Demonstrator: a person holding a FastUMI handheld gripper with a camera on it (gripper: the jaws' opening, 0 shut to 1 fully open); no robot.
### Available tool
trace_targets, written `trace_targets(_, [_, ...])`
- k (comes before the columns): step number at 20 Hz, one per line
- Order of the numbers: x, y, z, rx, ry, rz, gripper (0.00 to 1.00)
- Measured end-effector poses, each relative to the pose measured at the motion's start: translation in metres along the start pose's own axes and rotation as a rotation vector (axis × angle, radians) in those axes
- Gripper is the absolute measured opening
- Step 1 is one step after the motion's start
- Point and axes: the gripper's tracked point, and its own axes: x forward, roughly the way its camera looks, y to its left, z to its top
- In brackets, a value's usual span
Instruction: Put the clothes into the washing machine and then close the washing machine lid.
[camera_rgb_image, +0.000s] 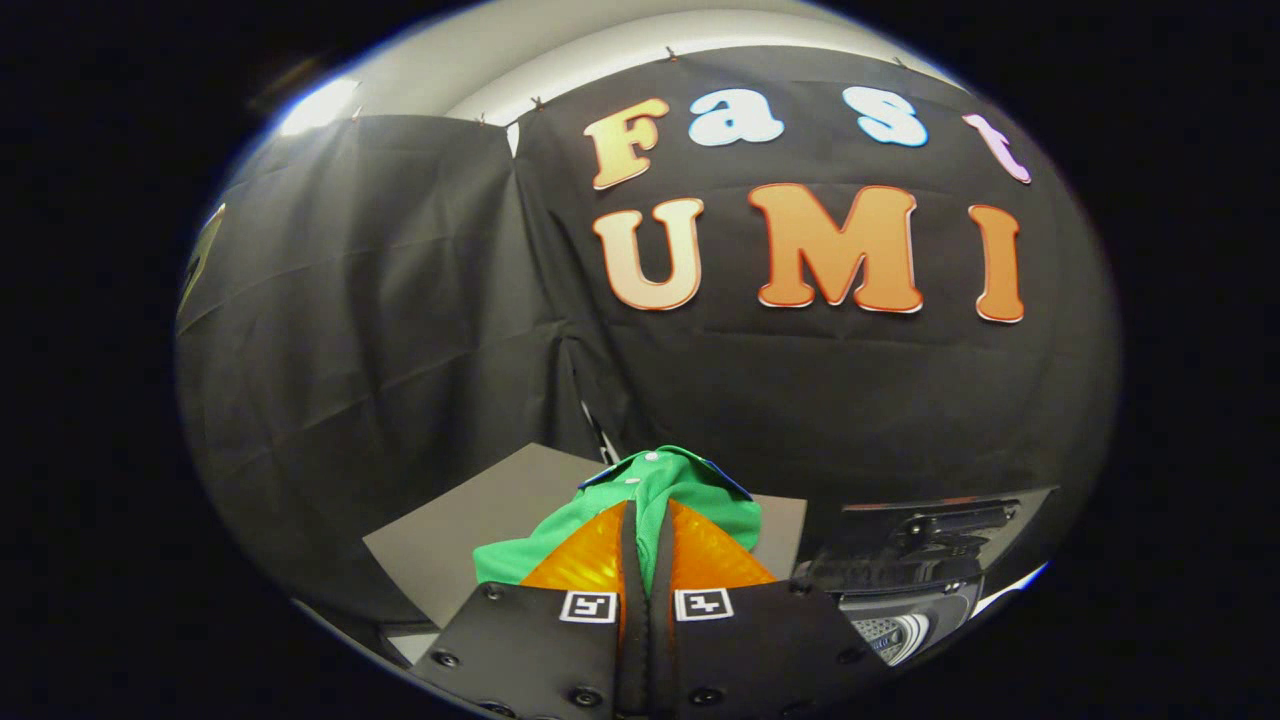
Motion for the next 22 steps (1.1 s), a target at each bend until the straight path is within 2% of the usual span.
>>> trace_targets(10, [-0.056, -0.110, 0.033, 0.074, -0.110, -0.227, 0.08])
trace_targets(22, [-0.119, -0.179, 0.038, 0.116, -0.176, -0.389, 0.07])
